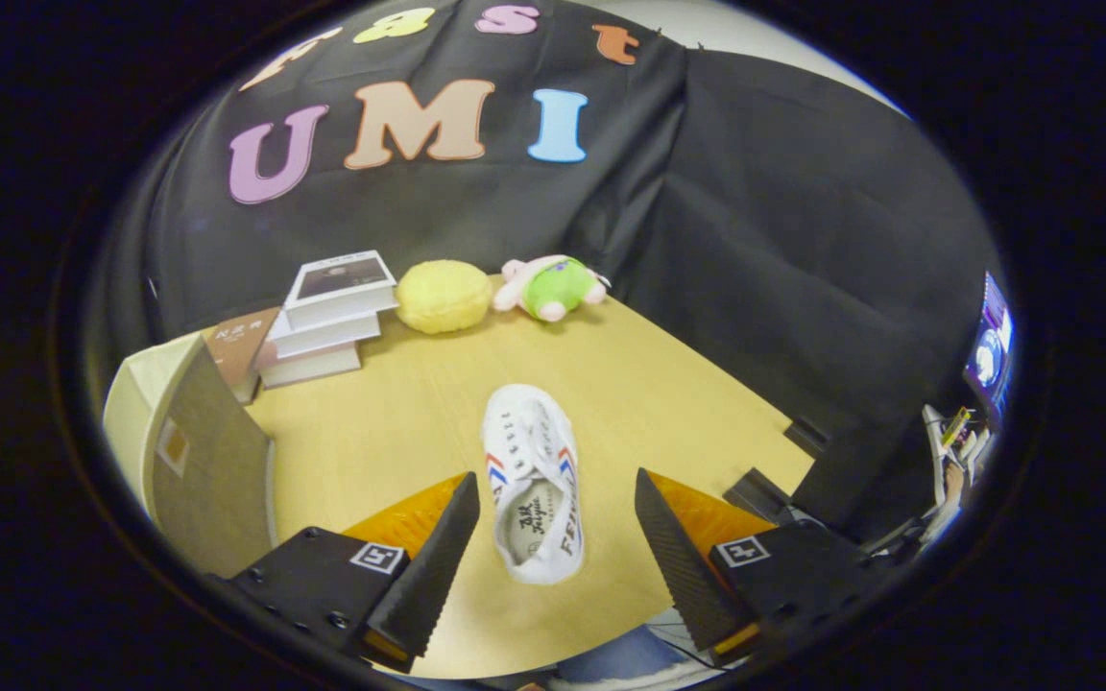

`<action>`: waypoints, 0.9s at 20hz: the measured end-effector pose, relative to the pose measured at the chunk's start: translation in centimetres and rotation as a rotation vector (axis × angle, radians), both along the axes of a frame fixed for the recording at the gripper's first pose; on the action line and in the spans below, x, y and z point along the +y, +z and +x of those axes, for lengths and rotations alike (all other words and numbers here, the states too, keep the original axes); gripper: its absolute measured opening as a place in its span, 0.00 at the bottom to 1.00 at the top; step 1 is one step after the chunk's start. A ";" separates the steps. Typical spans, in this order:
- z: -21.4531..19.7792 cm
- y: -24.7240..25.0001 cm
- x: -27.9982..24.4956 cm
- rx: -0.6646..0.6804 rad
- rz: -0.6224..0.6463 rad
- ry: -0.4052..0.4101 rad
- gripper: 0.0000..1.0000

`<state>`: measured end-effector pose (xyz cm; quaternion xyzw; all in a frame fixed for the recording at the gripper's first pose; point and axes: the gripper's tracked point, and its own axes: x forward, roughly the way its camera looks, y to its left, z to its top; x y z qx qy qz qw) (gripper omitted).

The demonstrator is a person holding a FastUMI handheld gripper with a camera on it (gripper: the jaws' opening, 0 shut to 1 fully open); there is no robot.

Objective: Open the storage box then place both shoes into the box .Put the left shoe in first, then the right shoe, with the right side of both shoes facing outward in a uniform manner.

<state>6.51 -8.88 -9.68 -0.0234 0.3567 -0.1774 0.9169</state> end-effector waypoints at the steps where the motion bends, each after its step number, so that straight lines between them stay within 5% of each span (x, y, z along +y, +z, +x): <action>1: 0.2 -0.7 -0.2 0.011 0.006 -0.003 1.00; 18: 2.4 -7.9 -4.2 0.134 -0.065 0.000 0.73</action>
